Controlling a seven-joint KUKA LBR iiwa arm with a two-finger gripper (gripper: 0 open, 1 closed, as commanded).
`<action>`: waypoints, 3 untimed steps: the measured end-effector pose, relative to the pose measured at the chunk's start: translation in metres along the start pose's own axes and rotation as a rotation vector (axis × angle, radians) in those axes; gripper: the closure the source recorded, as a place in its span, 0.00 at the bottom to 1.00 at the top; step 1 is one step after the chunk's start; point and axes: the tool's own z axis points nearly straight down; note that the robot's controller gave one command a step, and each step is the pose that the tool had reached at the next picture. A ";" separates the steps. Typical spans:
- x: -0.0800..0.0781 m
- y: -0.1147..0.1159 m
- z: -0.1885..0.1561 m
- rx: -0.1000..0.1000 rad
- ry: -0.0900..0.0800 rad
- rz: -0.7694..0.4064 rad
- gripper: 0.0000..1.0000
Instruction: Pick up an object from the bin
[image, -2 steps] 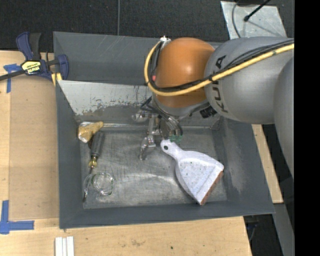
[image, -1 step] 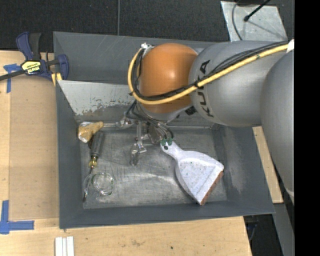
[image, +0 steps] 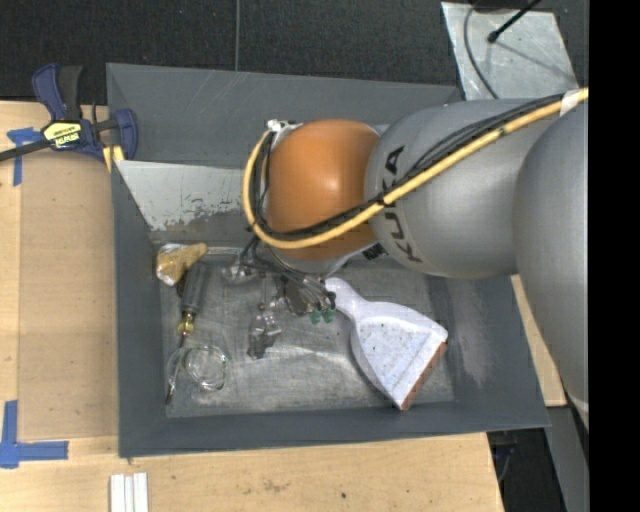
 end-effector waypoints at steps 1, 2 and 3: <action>0.027 0.012 -0.002 0.001 0.005 0.018 0.00; 0.027 0.019 0.013 0.001 0.001 -0.124 0.00; 0.033 0.063 0.061 0.001 -0.004 -0.213 0.00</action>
Offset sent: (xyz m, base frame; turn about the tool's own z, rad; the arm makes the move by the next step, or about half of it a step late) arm -0.0336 0.0153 -0.0213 -0.1537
